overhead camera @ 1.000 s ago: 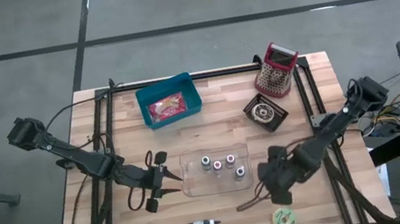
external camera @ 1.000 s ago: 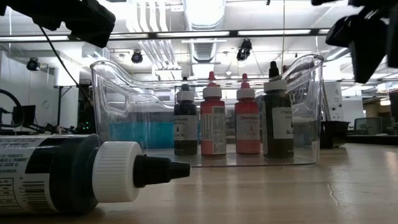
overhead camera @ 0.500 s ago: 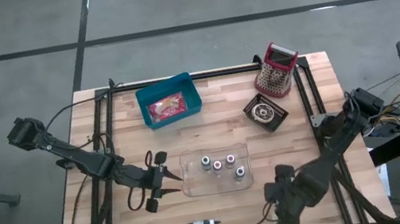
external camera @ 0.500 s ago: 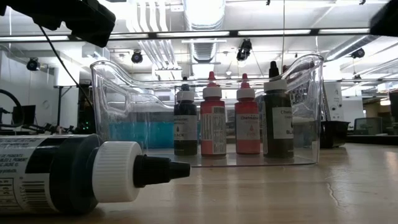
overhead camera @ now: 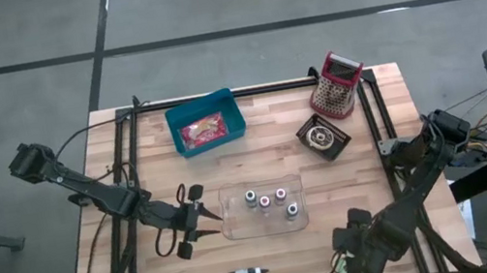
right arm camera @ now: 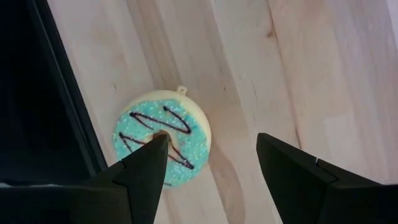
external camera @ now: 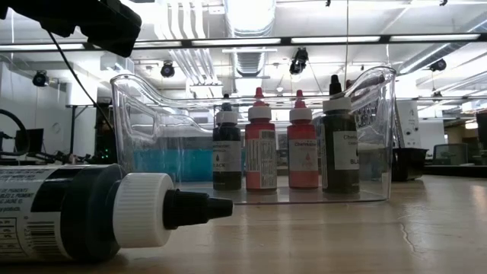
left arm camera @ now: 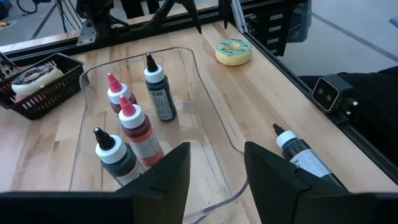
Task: Pick & Place Food Item
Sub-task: Put the green donut into the black bin
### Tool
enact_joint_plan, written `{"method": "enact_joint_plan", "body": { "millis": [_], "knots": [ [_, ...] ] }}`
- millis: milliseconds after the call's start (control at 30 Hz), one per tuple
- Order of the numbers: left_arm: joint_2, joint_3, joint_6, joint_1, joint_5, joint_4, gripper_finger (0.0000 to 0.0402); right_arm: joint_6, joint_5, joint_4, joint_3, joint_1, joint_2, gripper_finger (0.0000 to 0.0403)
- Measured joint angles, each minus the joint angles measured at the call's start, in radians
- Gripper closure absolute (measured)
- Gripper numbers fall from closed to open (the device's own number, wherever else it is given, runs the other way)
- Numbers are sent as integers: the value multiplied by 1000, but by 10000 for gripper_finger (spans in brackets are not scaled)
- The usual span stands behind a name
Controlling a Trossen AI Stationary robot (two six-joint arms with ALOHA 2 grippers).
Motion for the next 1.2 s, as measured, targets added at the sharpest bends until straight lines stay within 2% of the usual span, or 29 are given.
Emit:
{"method": "enact_joint_plan", "body": {
  "millis": [433, 633, 833, 1200],
  "knots": [
    [0, 0, 12, 0, 3, 0, 245, 66, -41, 51, -7, 18, 0, 163],
    [0, 0, 18, 0, 3, 0, 245, 137, -98, 61, -17, 18, 0, 163],
    [0, 0, 23, 0, 3, 0, 245, 163, -130, 117, -64, 18, 0, 163],
    [0, 1, 27, 0, 3, 0, 245, 164, -126, 231, -158, 17, 0, 163]
  ]
}}
